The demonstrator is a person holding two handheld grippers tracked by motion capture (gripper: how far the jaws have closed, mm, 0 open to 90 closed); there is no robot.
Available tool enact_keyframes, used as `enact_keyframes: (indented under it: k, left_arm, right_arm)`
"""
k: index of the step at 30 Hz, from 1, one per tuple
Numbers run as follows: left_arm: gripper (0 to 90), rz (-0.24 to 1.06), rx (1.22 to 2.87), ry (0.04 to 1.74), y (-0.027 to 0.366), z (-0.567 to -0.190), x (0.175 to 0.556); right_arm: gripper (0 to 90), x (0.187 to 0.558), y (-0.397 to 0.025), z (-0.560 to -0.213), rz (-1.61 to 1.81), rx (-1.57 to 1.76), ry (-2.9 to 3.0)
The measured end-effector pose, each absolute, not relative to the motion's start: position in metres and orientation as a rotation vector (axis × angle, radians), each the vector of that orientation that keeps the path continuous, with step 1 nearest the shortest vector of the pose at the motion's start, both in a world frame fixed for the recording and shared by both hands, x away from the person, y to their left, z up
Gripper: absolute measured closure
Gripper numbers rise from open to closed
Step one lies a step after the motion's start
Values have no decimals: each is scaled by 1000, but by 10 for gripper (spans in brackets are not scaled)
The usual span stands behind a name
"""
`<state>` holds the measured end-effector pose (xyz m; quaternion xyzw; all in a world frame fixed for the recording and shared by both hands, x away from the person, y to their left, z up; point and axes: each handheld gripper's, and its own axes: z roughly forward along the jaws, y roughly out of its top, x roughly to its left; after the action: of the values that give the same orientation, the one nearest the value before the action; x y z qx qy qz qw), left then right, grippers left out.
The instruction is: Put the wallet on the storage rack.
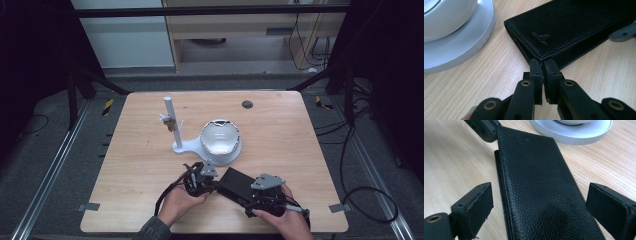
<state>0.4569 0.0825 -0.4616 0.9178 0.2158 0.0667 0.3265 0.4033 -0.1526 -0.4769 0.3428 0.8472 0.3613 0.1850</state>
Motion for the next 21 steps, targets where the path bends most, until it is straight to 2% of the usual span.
enact_keyframes:
  k: [10,21]
  left_arm:
    - [836,148,2411,567,69,-466,470]
    - [836,162,2394,569,66,-452,475]
  right_arm:
    - [128,411,-143,-479,919,984,2399]
    - [172,416,-141,-478,866,998,2416]
